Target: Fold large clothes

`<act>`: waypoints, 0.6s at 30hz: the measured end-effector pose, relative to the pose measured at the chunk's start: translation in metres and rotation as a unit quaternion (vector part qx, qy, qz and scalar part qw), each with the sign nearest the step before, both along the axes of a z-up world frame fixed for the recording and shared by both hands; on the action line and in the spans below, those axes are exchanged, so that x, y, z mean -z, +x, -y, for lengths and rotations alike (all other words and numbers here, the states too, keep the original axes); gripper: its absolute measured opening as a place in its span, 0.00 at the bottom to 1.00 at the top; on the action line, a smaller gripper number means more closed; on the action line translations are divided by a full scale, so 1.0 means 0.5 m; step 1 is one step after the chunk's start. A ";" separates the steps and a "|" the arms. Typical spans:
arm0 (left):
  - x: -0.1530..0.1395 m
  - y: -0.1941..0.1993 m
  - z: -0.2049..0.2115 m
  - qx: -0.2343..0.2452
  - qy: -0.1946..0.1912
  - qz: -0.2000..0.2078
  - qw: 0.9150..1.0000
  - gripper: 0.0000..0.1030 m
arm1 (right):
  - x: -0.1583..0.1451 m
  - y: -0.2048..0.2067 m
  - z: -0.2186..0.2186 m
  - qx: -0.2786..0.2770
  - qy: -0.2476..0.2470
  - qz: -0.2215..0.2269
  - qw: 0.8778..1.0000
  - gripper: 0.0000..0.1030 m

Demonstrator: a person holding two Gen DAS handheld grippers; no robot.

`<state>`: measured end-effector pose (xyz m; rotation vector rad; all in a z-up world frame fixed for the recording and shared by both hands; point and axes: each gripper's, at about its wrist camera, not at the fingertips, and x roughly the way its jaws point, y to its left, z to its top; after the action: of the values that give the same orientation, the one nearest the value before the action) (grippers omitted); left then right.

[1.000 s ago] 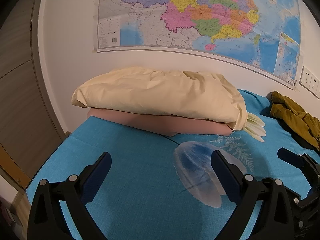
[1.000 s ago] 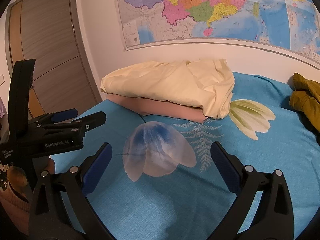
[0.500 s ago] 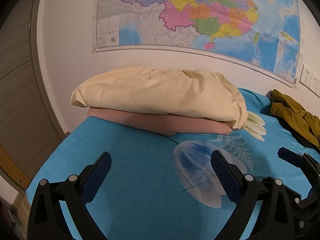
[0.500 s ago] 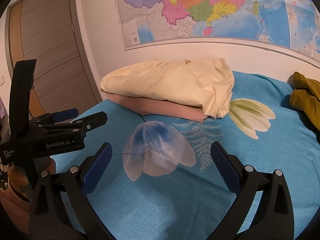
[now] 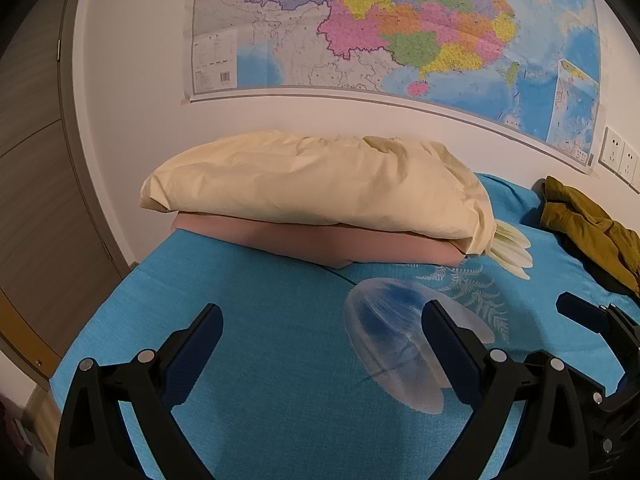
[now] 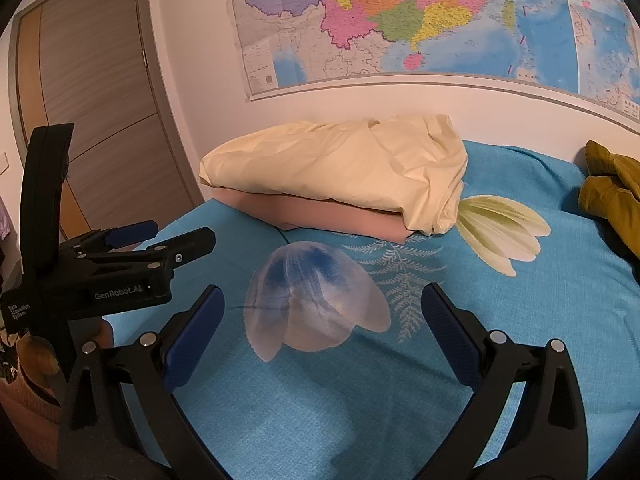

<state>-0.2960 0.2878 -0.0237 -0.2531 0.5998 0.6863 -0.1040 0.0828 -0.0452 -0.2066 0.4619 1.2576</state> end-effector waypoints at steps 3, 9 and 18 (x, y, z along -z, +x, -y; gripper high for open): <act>0.000 0.000 0.001 0.000 0.000 0.000 1.000 0.93 | 0.000 0.000 0.000 0.000 0.000 0.000 1.000 0.94; 0.000 0.000 0.001 0.000 0.000 0.000 1.000 0.93 | 0.000 0.001 0.001 0.000 0.000 -0.001 1.000 0.94; 0.001 -0.001 0.001 0.001 0.000 -0.001 1.000 0.93 | -0.001 0.002 0.000 0.003 0.001 -0.003 1.000 0.94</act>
<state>-0.2964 0.2871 -0.0244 -0.2516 0.6021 0.6850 -0.1031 0.0828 -0.0446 -0.1994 0.4650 1.2526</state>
